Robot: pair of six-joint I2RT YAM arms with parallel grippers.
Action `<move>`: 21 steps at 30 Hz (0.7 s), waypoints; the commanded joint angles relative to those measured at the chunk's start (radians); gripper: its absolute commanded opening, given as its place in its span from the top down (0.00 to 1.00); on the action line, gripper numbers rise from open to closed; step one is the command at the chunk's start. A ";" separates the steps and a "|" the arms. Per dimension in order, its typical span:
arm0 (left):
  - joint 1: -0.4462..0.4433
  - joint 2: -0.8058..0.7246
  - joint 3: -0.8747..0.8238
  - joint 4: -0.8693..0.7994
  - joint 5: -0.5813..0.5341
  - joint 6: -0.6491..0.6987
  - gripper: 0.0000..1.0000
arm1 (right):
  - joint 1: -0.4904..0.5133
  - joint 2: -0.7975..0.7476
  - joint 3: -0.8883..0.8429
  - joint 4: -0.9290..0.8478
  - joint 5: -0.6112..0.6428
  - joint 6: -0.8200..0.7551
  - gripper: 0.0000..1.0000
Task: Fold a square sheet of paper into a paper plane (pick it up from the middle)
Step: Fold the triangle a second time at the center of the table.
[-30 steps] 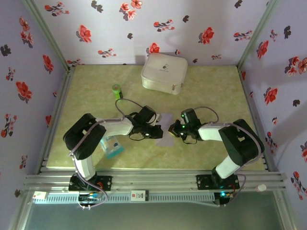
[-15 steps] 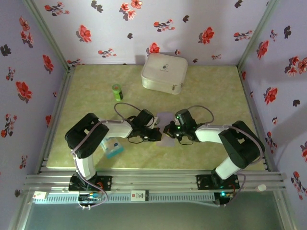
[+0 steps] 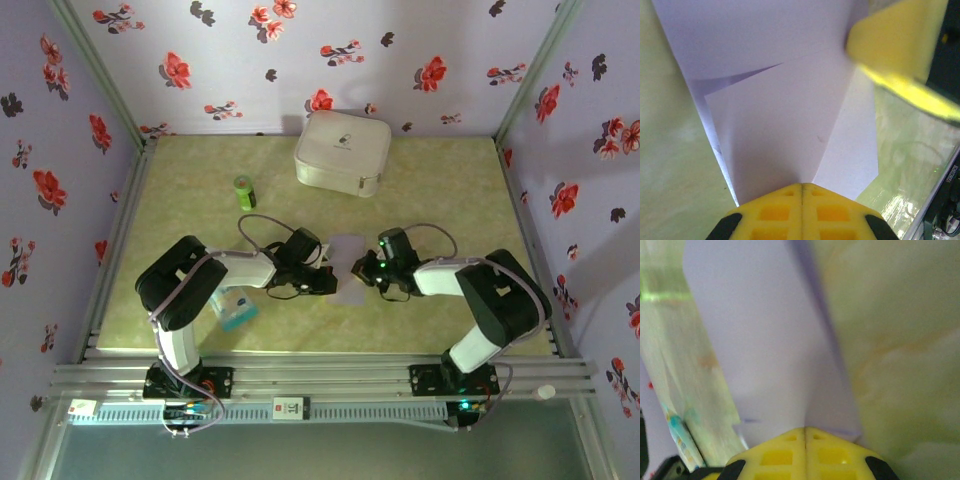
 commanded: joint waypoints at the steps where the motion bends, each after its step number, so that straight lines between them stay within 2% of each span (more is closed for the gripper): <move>1: -0.014 0.021 -0.026 -0.103 -0.028 0.004 1.00 | -0.053 -0.027 -0.012 -0.032 0.064 -0.012 0.99; 6: -0.016 -0.017 -0.017 -0.100 -0.033 -0.042 0.99 | -0.050 -0.127 0.006 -0.141 0.066 -0.042 0.97; 12: -0.023 -0.096 0.027 -0.098 -0.040 -0.089 0.92 | -0.023 -0.296 -0.036 -0.248 0.086 -0.046 0.92; 16: -0.017 -0.128 0.091 -0.191 -0.089 -0.009 0.85 | 0.034 -0.377 -0.054 -0.318 0.106 -0.032 0.88; 21: 0.010 -0.055 0.184 -0.320 -0.128 0.125 0.85 | 0.094 -0.417 -0.071 -0.348 0.136 0.007 0.84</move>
